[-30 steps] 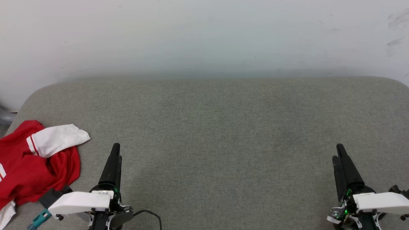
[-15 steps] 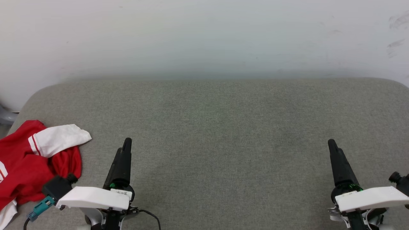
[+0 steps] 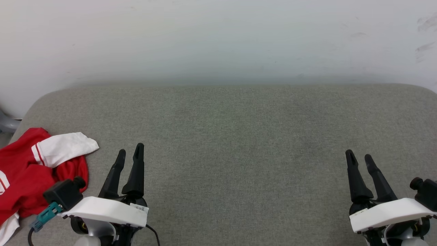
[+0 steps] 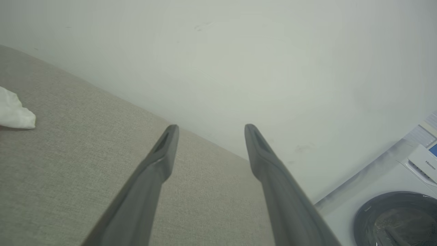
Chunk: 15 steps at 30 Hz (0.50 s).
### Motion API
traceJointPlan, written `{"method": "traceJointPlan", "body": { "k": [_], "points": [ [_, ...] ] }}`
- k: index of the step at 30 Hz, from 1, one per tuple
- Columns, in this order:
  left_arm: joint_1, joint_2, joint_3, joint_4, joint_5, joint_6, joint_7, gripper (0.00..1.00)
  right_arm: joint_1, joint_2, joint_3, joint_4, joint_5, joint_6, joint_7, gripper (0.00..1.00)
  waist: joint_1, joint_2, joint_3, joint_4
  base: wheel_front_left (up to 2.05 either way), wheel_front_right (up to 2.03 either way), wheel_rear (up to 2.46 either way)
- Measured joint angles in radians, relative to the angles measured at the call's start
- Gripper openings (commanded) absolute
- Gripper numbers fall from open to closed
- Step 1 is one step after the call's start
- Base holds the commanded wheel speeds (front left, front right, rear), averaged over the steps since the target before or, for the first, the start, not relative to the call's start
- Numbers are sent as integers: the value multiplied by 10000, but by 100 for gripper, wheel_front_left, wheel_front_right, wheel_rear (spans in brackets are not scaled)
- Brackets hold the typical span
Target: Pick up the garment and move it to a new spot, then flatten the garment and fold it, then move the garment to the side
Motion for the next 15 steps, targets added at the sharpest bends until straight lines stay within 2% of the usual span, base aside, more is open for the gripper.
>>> {"method": "traceJointPlan", "body": {
  "k": [9,15],
  "points": [
    [80,121,-84,-86,1415,0,-274,100,114,4,-36,-391,-1580,0,102,100,0,0,-8,17,0,0,0],
    [85,257,-234,-33,2084,44,-424,100,237,4,-77,-589,-2242,0,207,100,0,0,-15,35,0,0,0]
  ]
}}
